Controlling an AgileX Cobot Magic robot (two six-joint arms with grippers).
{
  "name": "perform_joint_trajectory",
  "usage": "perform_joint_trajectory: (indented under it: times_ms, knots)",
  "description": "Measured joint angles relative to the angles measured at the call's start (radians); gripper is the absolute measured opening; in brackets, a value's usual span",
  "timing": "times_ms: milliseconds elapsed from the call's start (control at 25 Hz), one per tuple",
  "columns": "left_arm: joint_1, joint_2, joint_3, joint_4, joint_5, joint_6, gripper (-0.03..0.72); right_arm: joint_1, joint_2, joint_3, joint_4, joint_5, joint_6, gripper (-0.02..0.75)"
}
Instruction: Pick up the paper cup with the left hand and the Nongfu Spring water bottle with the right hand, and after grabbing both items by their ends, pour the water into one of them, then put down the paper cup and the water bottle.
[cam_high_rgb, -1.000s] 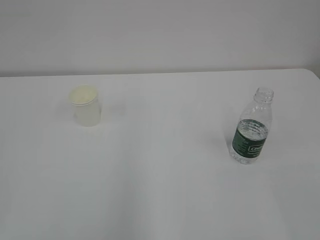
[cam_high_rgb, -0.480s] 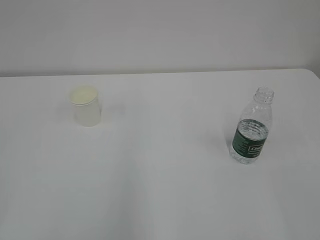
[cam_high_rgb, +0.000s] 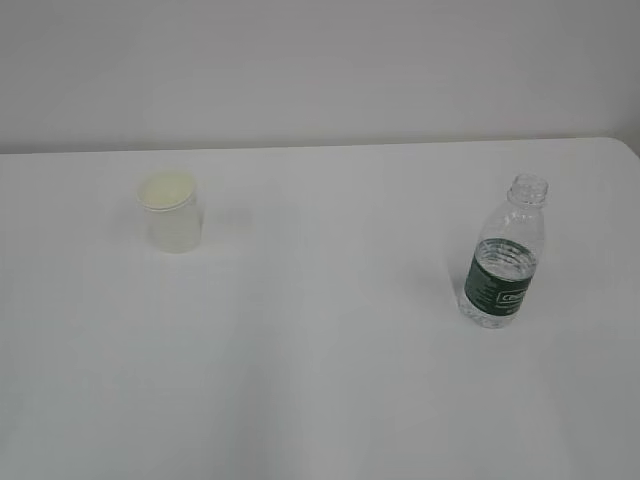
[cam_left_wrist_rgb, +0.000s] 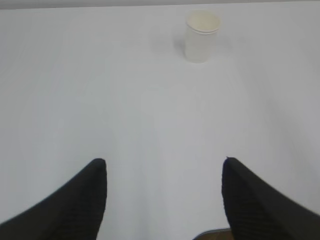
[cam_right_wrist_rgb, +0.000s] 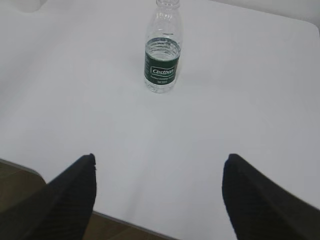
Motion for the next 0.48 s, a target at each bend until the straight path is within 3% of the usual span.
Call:
perform_joint_trajectory:
  times_ms: [480]
  knots:
    - [0.000,0.000,-0.008,-0.002,0.000,0.000,0.513,0.000,0.000,-0.025,0.051,-0.068,0.000,0.587]
